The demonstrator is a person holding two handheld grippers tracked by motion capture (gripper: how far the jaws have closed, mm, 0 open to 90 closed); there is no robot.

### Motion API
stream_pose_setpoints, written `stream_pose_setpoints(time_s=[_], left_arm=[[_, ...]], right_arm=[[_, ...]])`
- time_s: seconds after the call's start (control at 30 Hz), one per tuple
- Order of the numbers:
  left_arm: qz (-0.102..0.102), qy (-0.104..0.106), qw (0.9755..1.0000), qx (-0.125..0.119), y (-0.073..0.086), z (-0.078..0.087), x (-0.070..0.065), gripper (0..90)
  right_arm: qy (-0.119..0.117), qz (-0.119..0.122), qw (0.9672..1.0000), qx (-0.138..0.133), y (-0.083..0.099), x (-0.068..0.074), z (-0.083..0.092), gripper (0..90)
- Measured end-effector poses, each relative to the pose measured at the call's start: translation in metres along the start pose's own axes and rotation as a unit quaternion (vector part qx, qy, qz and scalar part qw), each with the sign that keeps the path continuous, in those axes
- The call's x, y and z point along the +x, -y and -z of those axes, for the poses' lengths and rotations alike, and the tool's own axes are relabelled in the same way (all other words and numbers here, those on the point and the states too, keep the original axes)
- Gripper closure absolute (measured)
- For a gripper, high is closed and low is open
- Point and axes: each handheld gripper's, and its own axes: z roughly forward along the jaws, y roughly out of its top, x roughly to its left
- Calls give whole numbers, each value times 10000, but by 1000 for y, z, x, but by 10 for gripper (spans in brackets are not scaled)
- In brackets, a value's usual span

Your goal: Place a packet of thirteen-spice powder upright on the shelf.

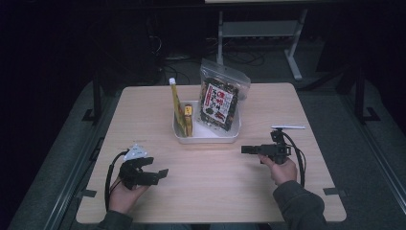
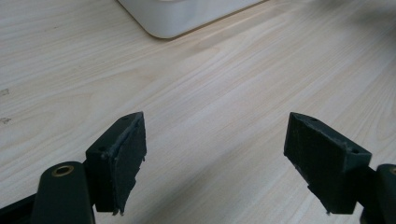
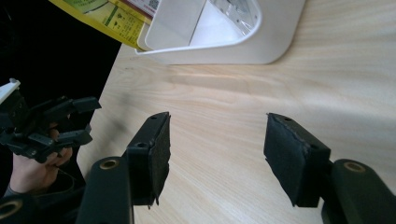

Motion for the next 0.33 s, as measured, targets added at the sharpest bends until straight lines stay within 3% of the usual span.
stream_pose_setpoints(time_s=[0.13,0.33], left_arm=[[27,17,10000,4,0,0,0,205],[21,23,10000,13,0,-1,0,203]], right_arm=[[6,4,10000,65,8,-6,2,394],[33,242,9996,104,20,-9,5,363]])
